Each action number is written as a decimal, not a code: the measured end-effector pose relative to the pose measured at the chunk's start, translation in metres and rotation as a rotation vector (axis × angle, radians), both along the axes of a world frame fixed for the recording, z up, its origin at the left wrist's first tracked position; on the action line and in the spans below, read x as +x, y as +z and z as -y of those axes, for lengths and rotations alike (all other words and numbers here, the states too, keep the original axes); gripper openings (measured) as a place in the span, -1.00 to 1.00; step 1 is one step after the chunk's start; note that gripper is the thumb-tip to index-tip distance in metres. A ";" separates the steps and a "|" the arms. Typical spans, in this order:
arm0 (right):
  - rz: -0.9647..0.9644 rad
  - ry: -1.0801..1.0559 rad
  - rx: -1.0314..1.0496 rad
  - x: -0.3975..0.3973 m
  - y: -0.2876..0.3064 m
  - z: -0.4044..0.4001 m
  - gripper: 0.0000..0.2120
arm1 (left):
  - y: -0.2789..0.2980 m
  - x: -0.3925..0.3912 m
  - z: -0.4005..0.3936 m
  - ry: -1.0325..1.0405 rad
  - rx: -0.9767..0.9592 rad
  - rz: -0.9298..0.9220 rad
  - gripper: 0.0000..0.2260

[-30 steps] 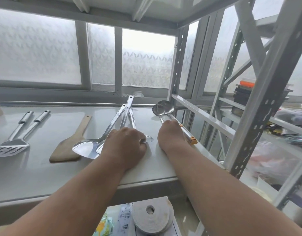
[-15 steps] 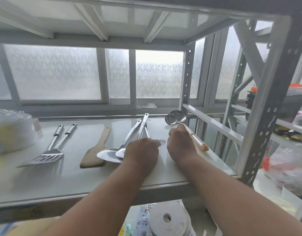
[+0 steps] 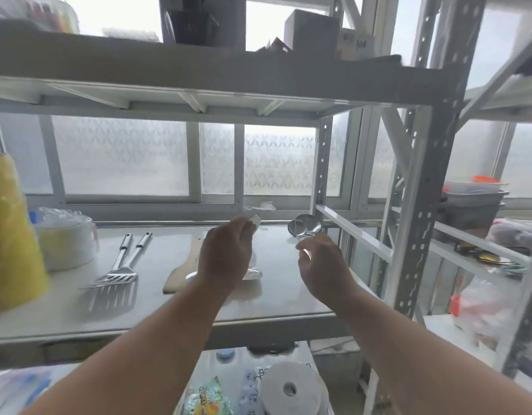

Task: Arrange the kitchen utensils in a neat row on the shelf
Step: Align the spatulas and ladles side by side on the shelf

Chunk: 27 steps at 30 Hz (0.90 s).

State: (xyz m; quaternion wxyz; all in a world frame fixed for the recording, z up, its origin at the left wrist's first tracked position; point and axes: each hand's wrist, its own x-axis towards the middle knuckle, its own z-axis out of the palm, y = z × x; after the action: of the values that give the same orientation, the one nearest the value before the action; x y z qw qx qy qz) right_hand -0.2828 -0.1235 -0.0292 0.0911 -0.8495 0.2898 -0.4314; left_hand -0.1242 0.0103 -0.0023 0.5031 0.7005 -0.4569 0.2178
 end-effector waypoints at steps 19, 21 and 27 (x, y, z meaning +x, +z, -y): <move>-0.097 -0.282 -0.191 -0.018 0.076 -0.017 -0.44 | 0.098 0.017 -0.101 -0.558 -0.526 -0.906 -0.86; -0.076 -0.354 -0.247 -0.018 0.077 -0.017 -0.64 | 0.105 0.019 -0.109 -0.557 -0.543 -0.918 -0.87; -0.120 -0.345 -0.196 -0.012 0.067 -0.025 -0.84 | 0.115 0.017 -0.120 -0.645 -0.574 -1.048 -0.78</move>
State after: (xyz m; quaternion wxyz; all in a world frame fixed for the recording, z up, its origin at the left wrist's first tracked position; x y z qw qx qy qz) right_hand -0.2951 -0.0986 0.0375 -0.0845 -0.8162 0.3926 -0.4153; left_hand -0.1074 0.1302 0.1126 0.8639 0.3809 -0.2628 -0.1988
